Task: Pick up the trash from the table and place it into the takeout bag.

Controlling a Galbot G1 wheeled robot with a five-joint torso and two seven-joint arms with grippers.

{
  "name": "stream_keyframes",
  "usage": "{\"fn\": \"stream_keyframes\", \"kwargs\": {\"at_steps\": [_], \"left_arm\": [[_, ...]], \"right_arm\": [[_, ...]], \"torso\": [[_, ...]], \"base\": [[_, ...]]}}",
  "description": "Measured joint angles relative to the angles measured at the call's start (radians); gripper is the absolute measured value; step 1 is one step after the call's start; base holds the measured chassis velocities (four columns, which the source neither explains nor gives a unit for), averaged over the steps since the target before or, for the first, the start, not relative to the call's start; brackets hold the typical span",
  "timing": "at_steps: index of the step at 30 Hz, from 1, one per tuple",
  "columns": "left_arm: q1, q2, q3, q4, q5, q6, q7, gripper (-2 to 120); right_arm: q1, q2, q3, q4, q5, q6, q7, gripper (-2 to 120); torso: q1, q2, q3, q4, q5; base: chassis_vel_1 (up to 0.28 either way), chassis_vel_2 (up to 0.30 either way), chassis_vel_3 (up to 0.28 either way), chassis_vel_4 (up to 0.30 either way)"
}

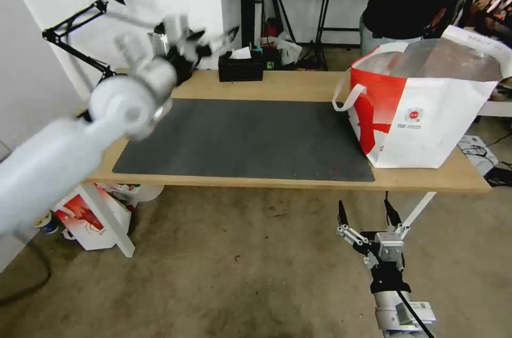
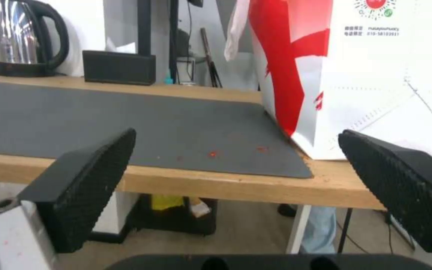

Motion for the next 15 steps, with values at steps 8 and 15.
{"fn": "stream_keyframes", "kwargs": {"at_steps": [8,15], "left_arm": [[0.348,-0.034,-0.207,-0.076,0.125,-0.028,0.024,100],[0.636,-0.15,-0.407,-0.156,0.271,-0.029,0.052,100]], "right_arm": [[0.0,0.0,0.0,0.0,0.0,0.0,0.0,100],[0.0,0.0,0.0,0.0,0.0,0.0,0.0,100]], "torso": [[0.0,0.0,0.0,-0.0001,0.001],[0.0,0.0,0.0,-0.0001,0.0007]], "base": [[0.0,0.0,0.0,0.0],[0.0,0.0,0.0,0.0]]}}
